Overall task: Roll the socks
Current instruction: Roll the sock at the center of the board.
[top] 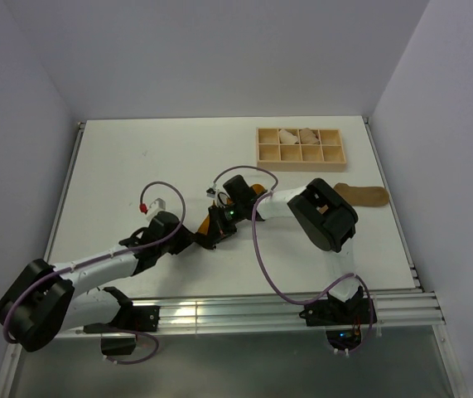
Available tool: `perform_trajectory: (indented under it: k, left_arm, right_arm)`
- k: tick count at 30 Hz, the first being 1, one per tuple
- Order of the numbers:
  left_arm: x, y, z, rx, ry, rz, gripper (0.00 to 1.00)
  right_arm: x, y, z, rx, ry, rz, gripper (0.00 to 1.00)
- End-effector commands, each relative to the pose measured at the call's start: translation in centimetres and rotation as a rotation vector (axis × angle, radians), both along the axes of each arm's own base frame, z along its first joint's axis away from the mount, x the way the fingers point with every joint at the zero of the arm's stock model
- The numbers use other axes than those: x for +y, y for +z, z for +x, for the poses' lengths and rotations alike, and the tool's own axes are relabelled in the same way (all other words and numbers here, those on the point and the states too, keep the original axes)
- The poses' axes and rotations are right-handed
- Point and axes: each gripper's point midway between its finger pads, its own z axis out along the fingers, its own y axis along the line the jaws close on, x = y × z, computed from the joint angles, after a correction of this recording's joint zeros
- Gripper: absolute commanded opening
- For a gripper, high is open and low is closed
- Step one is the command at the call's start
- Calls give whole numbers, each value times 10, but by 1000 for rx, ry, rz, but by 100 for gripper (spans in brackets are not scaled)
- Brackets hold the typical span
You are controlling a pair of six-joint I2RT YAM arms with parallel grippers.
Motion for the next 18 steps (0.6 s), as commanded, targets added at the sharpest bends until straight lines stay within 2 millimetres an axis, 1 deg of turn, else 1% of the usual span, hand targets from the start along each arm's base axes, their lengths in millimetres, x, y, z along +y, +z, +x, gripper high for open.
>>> perform_trajectory:
  k: [1,9,16,18]
  left_arm:
    - [-6,7,10,-44,7,-24,30]
    - [-12,4,17,-37,5,-20,29]
    - [-14,18,22,-69,6,-39,32]
    - [-13,18,21,-71,11,-37,32]
  right_arm:
    - [-5,-18,0,6,-9,-32,2]
    - [-5,-18,-1,7,-5,-29,2]
    - [-6,-19,-1,13,-7,-36,2]
    - [-5,-20,-1,13,-7,-37,2]
